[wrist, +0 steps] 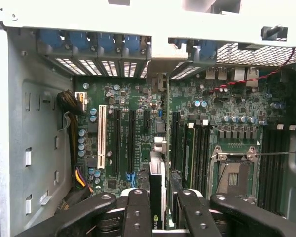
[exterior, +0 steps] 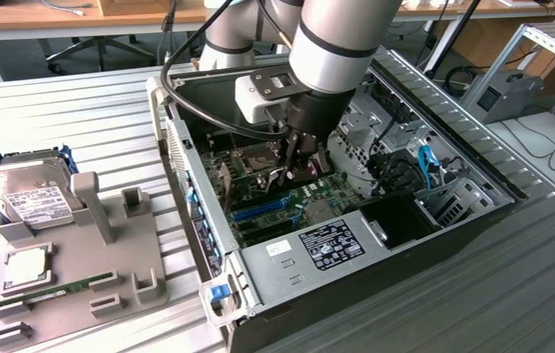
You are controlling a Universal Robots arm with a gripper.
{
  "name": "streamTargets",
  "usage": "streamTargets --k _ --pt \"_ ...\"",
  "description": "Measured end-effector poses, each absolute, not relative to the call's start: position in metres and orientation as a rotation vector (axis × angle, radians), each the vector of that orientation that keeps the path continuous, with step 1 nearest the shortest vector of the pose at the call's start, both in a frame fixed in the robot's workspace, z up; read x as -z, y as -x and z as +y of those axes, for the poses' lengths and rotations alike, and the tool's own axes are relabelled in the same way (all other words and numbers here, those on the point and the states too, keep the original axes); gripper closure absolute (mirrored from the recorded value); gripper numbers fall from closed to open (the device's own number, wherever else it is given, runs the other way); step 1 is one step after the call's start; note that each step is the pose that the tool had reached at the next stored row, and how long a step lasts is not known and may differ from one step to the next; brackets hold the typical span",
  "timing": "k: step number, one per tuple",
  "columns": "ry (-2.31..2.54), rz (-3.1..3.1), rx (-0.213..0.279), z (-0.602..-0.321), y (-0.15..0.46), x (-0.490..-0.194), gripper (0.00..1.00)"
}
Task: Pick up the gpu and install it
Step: 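Insert the gpu into the slot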
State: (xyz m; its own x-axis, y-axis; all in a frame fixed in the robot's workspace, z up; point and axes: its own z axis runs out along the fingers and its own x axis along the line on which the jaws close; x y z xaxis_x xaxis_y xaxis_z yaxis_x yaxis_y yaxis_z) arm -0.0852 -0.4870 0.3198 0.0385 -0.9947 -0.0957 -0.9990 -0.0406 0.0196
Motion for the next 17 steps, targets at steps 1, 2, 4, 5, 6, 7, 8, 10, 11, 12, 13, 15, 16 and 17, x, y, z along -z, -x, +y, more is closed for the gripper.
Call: streamTargets --k 1,2,4,5,6,7,8,10,11,12,13,15,16,17 --pt "2.224 2.141 -0.128 -0.487 0.0852 -0.3196 0.74" --pt "2.222 2.142 -0.128 -0.487 0.0852 -0.3195 0.74" --pt "2.22 2.144 -0.128 -0.487 0.0852 -0.319 0.74" --pt "2.219 2.146 -0.128 -0.487 0.0852 -0.3188 0.74" --pt "2.217 2.147 -0.128 -0.487 0.0852 -0.3184 0.74" --pt "2.216 2.148 -0.128 -0.487 0.0852 -0.3182 0.74" --pt "2.215 2.149 -0.127 -0.487 0.0852 -0.3179 0.74" --pt "2.213 2.151 -0.127 -0.487 0.0852 -0.3173 0.74" --pt "2.212 2.152 -0.127 -0.487 0.0852 -0.317 0.74" --pt "2.21 2.154 -0.127 -0.487 0.0852 -0.3166 0.74" --pt "2.209 2.155 -0.127 -0.4871 0.0852 -0.3163 0.74" --pt "2.205 2.159 -0.127 -0.4871 0.0852 -0.3154 0.74" --pt "2.203 2.16 -0.127 -0.4871 0.0852 -0.315 0.74" --pt "2.202 2.162 -0.127 -0.4872 0.0852 -0.3147 0.74"
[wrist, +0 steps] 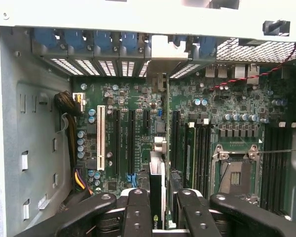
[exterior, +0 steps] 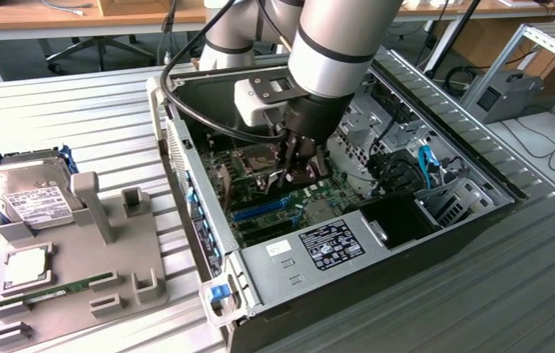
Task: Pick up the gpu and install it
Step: 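Insert the gpu into the slot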
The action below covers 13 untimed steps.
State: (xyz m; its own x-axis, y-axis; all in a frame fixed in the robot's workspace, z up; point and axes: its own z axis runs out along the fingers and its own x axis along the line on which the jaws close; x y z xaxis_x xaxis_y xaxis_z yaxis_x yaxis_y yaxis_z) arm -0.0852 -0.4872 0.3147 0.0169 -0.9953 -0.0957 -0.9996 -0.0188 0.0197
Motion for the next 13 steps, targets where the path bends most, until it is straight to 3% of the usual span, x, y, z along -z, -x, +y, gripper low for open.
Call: streamTargets --k 13 --pt "2.165 2.203 -0.119 -0.4789 0.0854 -0.3117 0.74"
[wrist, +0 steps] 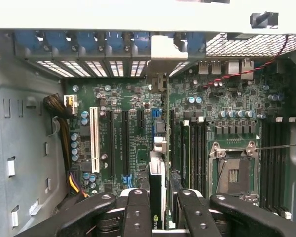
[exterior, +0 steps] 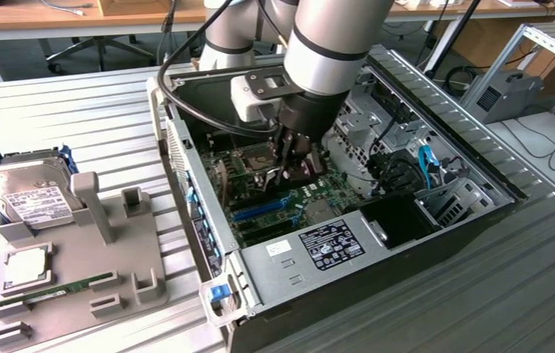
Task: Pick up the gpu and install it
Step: 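Insert the gpu into the slot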
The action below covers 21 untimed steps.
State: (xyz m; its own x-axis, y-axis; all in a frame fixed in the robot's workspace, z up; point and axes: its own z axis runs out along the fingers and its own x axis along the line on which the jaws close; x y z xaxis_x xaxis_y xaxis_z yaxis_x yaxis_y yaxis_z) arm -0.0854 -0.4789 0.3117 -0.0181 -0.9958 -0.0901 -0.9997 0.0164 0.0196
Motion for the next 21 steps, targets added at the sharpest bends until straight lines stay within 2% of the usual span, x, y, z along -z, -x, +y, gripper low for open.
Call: streamTargets --k 5,21 --pt "2.171 2.22 -0.095 -0.476 0.085 -0.311 0.74" --pt "2.169 2.222 -0.094 -0.474 0.091 -0.298 0.74"
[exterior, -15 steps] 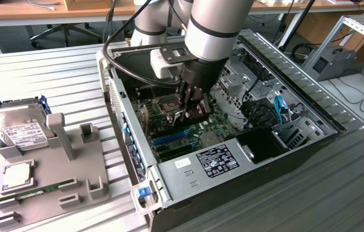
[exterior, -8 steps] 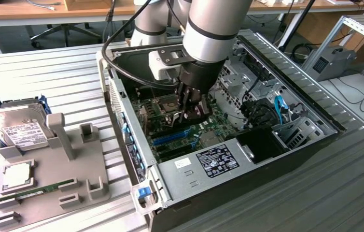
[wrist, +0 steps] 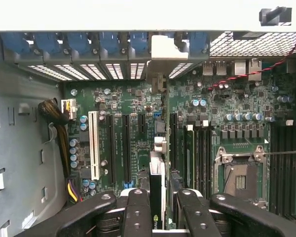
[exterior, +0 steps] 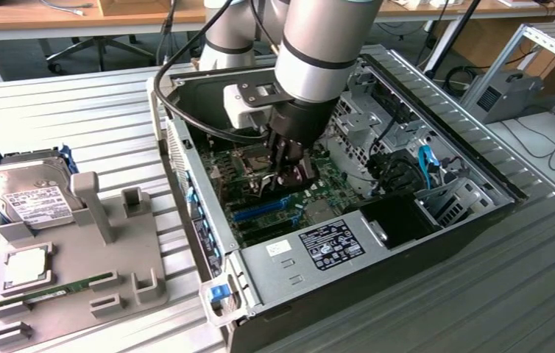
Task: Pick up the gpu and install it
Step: 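Insert the gpu into the slot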
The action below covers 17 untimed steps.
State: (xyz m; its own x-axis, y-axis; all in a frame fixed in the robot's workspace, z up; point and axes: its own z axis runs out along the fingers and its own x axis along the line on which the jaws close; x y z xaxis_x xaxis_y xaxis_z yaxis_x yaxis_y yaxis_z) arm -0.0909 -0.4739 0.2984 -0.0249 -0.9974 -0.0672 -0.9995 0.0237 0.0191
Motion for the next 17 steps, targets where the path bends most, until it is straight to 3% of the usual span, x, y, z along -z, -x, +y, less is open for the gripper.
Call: streamTargets --k 17 --pt "2.17 2.223 -0.093 -0.4694 0.0968 -0.2917 0.74"
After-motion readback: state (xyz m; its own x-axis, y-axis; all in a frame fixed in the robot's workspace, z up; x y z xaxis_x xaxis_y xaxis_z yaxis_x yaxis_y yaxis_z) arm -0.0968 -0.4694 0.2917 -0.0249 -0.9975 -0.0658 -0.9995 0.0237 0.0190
